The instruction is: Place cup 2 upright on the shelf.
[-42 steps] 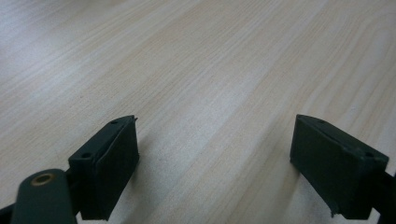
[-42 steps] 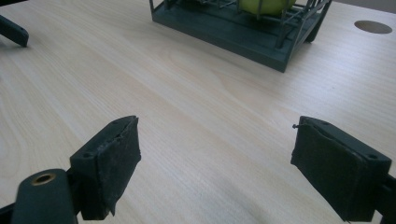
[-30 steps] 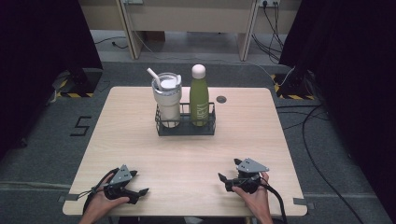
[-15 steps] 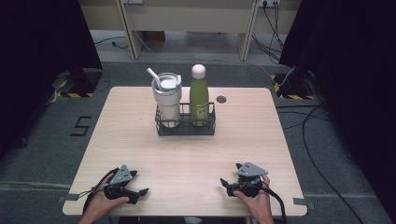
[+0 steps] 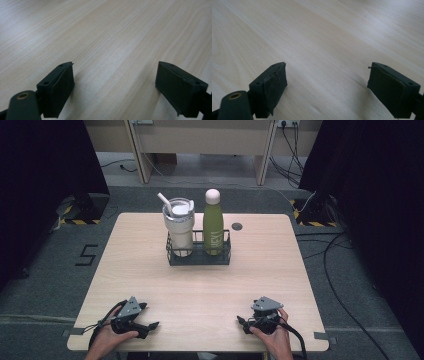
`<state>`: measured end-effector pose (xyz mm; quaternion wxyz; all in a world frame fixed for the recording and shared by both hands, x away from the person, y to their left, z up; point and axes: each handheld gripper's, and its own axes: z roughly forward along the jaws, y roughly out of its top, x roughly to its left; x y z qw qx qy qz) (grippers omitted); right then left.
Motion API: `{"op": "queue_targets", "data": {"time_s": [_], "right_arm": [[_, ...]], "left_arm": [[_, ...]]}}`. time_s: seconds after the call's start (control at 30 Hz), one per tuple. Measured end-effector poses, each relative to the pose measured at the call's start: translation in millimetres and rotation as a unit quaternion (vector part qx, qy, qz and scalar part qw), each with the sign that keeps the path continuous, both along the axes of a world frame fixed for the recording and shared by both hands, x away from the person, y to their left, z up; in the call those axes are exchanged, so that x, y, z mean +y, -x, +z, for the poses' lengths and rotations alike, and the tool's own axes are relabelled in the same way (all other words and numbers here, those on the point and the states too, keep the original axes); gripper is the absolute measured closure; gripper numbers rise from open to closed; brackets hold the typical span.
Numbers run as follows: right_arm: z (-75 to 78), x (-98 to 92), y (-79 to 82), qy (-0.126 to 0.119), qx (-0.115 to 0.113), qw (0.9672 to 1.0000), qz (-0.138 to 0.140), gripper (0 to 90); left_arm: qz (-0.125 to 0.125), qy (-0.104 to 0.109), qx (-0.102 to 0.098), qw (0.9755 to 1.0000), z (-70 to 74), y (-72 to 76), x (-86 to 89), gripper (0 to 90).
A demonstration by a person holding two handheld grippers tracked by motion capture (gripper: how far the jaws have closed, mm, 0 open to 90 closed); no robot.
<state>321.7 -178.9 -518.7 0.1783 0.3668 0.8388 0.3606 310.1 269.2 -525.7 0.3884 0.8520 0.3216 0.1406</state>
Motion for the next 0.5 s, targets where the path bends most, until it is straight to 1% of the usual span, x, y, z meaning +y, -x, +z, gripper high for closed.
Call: {"op": "queue_targets", "data": {"time_s": [0.07,0.1,0.17,0.2,0.27,0.37,0.5], "right_arm": [[-0.7,0.2,0.0,0.004,0.003,1.0000,0.002,15.2],[-0.7,0.1,0.1,0.003,0.004,1.0000,0.003,15.2],[-1.1,-0.4,0.3,-0.002,0.015,0.9999,0.000,14.5],[-1.2,-0.6,0.5,-0.002,0.015,0.9999,0.000,14.2],[-1.4,-0.4,1.5,-0.001,0.017,0.9998,0.001,12.1],[-2.1,-0.2,1.0,0.004,0.025,0.9996,0.010,4.5],[-2.2,-0.2,0.8,0.004,0.027,0.9996,0.011,4.3]], "left_arm": [[0.000,0.000,0.000,1.0000,0.1,0.0,0.1,14.6],[0.000,0.000,0.000,1.0000,0.1,0.0,0.0,14.6],[0.000,0.000,0.000,1.0000,0.1,0.0,0.1,14.6],[0.000,0.000,0.000,1.0000,0.1,0.0,0.1,14.6],[0.000,0.000,0.000,1.0000,0.1,0.0,0.1,14.6],[0.000,0.000,0.000,1.0000,0.0,0.0,0.0,14.6],[0.000,-0.001,0.000,1.0000,0.1,0.1,0.1,14.6]]}}
